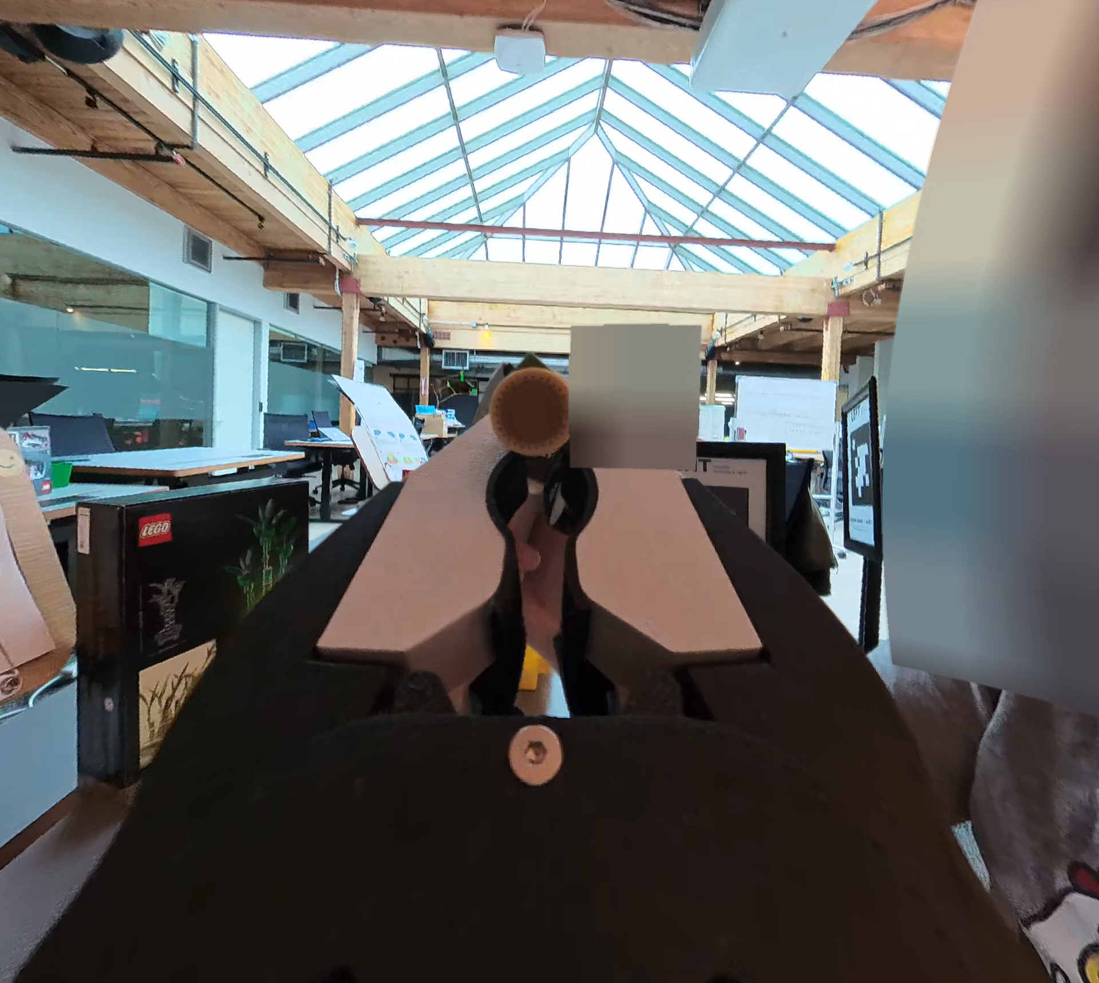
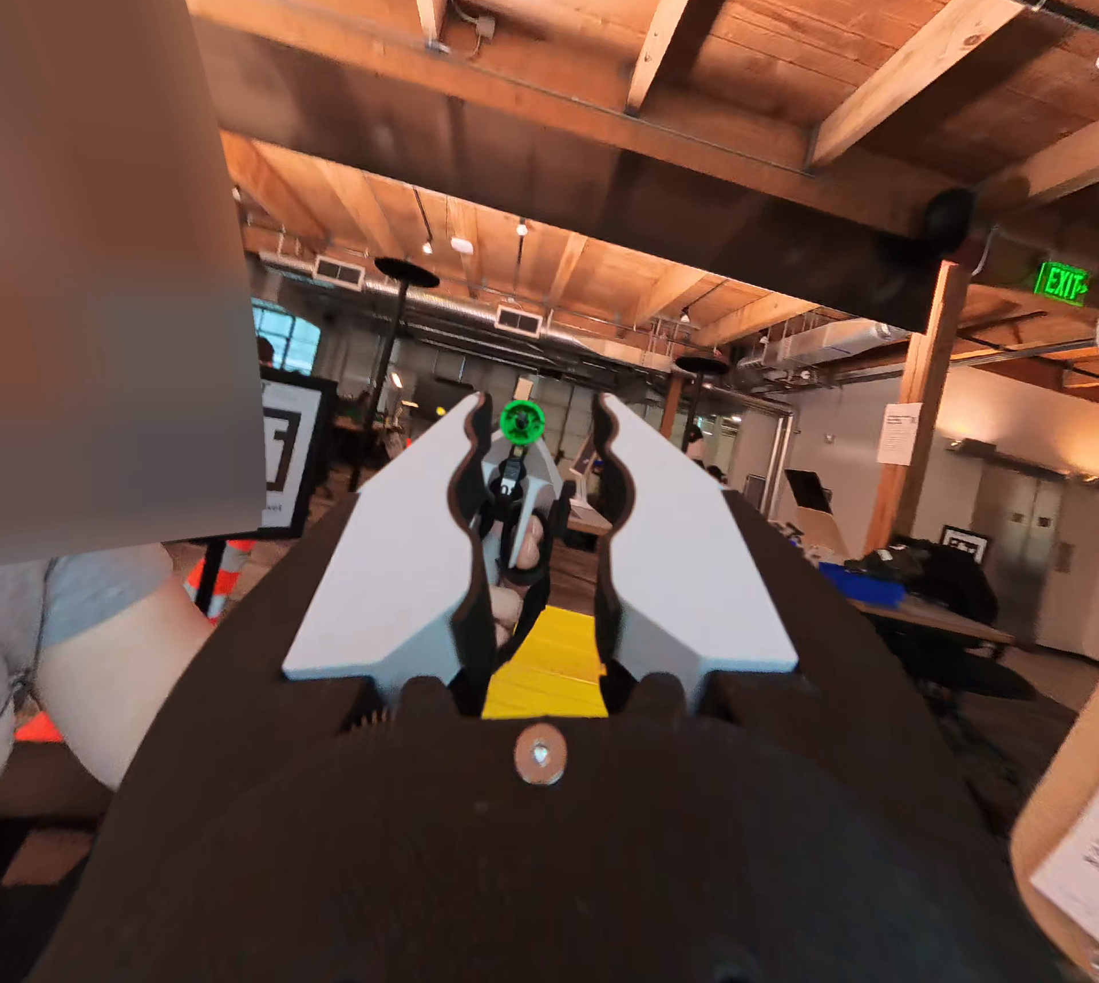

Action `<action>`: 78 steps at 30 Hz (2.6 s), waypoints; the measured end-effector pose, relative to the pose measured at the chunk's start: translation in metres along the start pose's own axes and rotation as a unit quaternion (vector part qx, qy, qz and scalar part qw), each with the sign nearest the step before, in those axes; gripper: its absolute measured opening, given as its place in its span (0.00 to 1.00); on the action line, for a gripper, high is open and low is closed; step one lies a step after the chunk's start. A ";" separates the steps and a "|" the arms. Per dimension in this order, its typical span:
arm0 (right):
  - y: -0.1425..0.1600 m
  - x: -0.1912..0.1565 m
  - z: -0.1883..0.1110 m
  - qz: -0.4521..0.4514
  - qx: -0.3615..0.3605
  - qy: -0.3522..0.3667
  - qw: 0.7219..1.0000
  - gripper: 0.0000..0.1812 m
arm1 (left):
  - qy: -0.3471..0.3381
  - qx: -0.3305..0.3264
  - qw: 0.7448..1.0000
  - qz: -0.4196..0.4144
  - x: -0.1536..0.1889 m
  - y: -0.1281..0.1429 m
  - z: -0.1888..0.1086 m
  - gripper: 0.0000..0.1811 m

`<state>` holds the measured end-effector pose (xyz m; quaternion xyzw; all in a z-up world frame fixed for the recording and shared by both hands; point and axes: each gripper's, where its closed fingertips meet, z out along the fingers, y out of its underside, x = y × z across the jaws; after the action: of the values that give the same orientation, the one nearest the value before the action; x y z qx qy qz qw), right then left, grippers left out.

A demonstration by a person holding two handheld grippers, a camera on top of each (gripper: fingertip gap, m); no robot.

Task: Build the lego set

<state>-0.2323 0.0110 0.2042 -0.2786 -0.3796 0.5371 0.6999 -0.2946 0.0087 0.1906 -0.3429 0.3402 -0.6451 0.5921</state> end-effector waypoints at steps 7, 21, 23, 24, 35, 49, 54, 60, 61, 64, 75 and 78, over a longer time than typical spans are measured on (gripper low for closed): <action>0.014 -0.002 0.007 0.038 -0.004 -0.016 0.999 0.12 | -0.014 0.002 1.000 -0.007 -0.007 -0.002 -0.003 0.00; 0.008 0.015 0.011 0.169 0.177 0.057 0.968 0.09 | -0.062 0.030 0.998 0.003 -0.014 0.012 0.007 0.00; 0.011 0.018 0.010 0.188 0.185 0.065 0.962 0.10 | -0.075 0.016 0.997 0.016 -0.016 0.017 0.008 0.00; 0.013 0.020 0.010 0.198 0.189 0.069 0.959 0.11 | -0.082 0.013 0.996 0.023 -0.017 0.019 0.009 0.00; 0.004 0.030 -0.003 0.236 0.235 0.085 0.939 0.08 | -0.105 0.012 0.992 0.070 -0.017 0.023 0.012 0.01; -0.007 0.038 -0.020 0.284 0.320 0.096 0.899 0.00 | -0.141 0.029 0.979 0.143 -0.011 0.032 0.017 0.00; 0.002 0.043 -0.022 0.318 0.337 0.114 0.879 0.00 | -0.154 0.042 0.977 0.140 -0.015 0.030 0.014 0.01; 0.007 0.045 -0.026 0.313 0.352 0.128 0.873 0.07 | -0.175 0.058 0.971 0.153 -0.018 0.027 0.009 0.00; 0.009 0.046 -0.025 0.317 0.348 0.132 0.873 0.07 | -0.177 0.062 0.970 0.154 -0.019 0.025 0.008 0.00; 0.016 0.046 -0.019 0.328 0.334 0.132 0.874 0.04 | -0.182 0.069 0.969 0.150 -0.021 0.022 0.005 0.00; 0.026 0.052 -0.029 0.319 0.320 0.156 0.878 0.02 | -0.198 0.045 0.966 0.161 -0.027 0.038 0.009 0.00; 0.028 0.054 -0.030 0.324 0.311 0.160 0.879 0.03 | -0.197 0.033 0.967 0.159 -0.029 0.040 0.010 0.00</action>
<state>-0.2149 0.0712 0.1773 -0.2354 0.0353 0.7724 0.5889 -0.2634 0.0350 0.1608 -0.3848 0.2452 -0.4729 0.7538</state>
